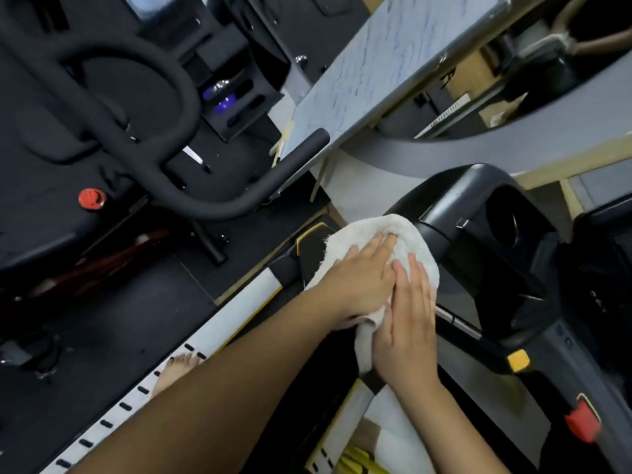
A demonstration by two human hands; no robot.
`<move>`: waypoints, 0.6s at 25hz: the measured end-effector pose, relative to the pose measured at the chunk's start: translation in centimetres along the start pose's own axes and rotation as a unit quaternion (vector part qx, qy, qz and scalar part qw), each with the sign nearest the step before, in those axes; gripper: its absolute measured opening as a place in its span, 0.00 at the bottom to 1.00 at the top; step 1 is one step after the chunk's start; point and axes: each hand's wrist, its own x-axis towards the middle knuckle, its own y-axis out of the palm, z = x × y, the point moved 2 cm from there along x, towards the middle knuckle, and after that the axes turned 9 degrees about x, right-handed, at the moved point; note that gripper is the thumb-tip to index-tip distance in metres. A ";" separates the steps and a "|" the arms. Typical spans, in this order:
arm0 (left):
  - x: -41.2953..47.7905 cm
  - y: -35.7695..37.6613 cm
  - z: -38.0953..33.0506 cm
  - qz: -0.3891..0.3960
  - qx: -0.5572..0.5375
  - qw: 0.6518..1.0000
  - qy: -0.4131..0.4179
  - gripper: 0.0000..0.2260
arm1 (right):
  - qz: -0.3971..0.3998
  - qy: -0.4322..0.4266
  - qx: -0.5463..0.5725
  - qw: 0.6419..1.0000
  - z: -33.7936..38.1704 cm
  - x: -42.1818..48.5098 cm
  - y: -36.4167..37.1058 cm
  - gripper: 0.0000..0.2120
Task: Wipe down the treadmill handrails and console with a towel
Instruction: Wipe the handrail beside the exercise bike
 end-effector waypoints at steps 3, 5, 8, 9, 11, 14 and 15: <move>-1.4 -1.5 -1.7 -0.004 0.025 0.999 0.027 0.24 | 0.003 0.034 -0.027 0.999 -0.2 -0.2 -0.1 0.28; -4.0 -1.4 -1.2 -0.014 0.051 0.998 0.021 0.23 | 0.019 -0.010 -0.012 1.000 0.6 -2.2 0.2 0.27; -6.8 -0.6 -1.1 -0.014 0.113 0.992 -0.046 0.23 | 0.040 -0.076 0.035 0.996 -0.2 -3.6 -0.3 0.27; -6.4 -0.9 -1.6 -0.018 0.124 0.991 -0.049 0.23 | 0.041 -0.080 0.049 0.995 -1.1 -2.7 -0.4 0.27; -3.4 -1.2 -2.6 -0.033 0.116 0.992 -0.039 0.24 | 0.036 -0.075 0.048 0.995 -2.5 -0.3 -0.8 0.28; 1.7 -1.3 -4.0 -0.039 0.087 0.995 -0.005 0.24 | 0.048 -0.015 0.013 0.999 -4.3 4.4 -2.1 0.28; 3.0 -1.6 -4.2 -0.025 0.086 0.996 -0.009 0.24 | 0.055 0.005 0.008 0.998 -4.7 5.5 -2.4 0.27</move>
